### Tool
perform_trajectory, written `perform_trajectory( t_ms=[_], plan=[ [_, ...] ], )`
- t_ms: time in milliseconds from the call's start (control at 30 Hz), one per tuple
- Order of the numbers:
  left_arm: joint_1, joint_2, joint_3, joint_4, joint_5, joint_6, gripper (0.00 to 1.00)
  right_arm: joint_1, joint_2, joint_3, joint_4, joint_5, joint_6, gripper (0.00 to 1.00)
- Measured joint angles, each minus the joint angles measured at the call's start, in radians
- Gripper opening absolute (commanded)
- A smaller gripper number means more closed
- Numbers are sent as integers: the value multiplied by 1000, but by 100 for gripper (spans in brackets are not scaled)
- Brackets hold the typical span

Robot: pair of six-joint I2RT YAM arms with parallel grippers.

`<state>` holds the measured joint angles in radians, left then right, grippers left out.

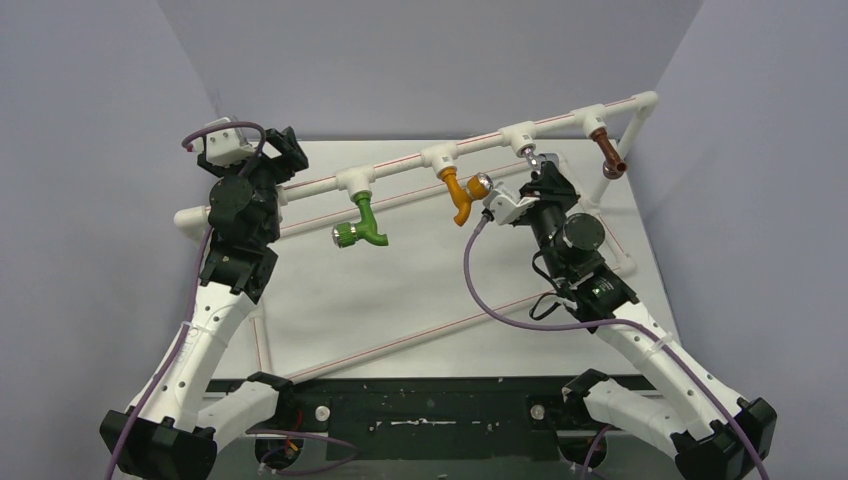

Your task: Install the water faucets

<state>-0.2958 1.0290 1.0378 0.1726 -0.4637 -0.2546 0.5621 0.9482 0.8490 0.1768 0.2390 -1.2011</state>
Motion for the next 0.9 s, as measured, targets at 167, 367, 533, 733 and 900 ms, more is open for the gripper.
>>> perform_trajectory(
  t_ms=[167, 367, 533, 733, 900],
  plan=[
    [0, 0, 0, 0, 0, 0, 80, -4, -10, 0, 2, -3, 177, 0],
    [0, 0, 0, 0, 0, 0, 80, -6, -21, 2, 1, -5, 455, 0],
    [0, 0, 0, 1, -1, 0, 80, -6, -15, 36, -36, 26, 730, 0],
    [0, 2, 1, 2, -1, 0, 80, -7, 2, 96, -122, 64, 1027, 0],
    [0, 2, 1, 2, -2, 1, 80, -8, 6, 121, -165, 76, 1239, 0]
  ],
)
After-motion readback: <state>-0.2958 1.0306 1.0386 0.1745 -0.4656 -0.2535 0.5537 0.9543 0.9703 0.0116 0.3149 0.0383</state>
